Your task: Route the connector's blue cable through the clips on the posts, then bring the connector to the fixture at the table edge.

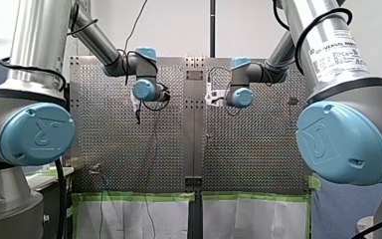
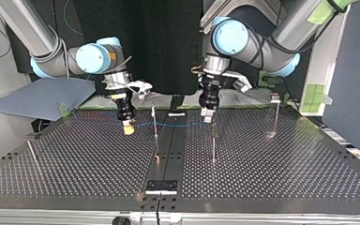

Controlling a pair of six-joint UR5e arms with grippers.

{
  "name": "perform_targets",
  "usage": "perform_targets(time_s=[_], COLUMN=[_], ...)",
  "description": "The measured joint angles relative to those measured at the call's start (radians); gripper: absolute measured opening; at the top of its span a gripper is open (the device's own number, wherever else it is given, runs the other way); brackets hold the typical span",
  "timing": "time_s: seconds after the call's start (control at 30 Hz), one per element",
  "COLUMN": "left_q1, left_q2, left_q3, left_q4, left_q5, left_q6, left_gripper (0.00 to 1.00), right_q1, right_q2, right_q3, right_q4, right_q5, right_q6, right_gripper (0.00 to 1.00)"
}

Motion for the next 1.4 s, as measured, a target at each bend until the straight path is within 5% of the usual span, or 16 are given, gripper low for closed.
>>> perform_targets(time_s=[0.4,0.73,1.0,1.4], left_q1=[-0.096,-0.099,-0.091,-0.092], left_q2=[-0.061,-0.110,-0.166,-0.204], left_q3=[0.062,0.141,0.204,0.236], left_q4=[-0.038,-0.083,-0.059,-0.061], left_q5=[-0.108,-0.189,-0.261,-0.292], left_q6=[-0.002,0.008,0.015,0.038], left_gripper=[1.00,1.00,1.00,1.00], right_q1=[0.000,0.001,0.001,0.002], right_q2=[0.000,0.000,0.000,0.000], right_q3=[0.000,0.000,0.000,0.000], right_q4=[0.000,0.000,0.000,0.000], right_q5=[0.000,0.000,-0.003,-0.010], right_q6=[0.001,0.001,0.000,0.000], right_gripper=[0.00,0.00,0.00,0.00])
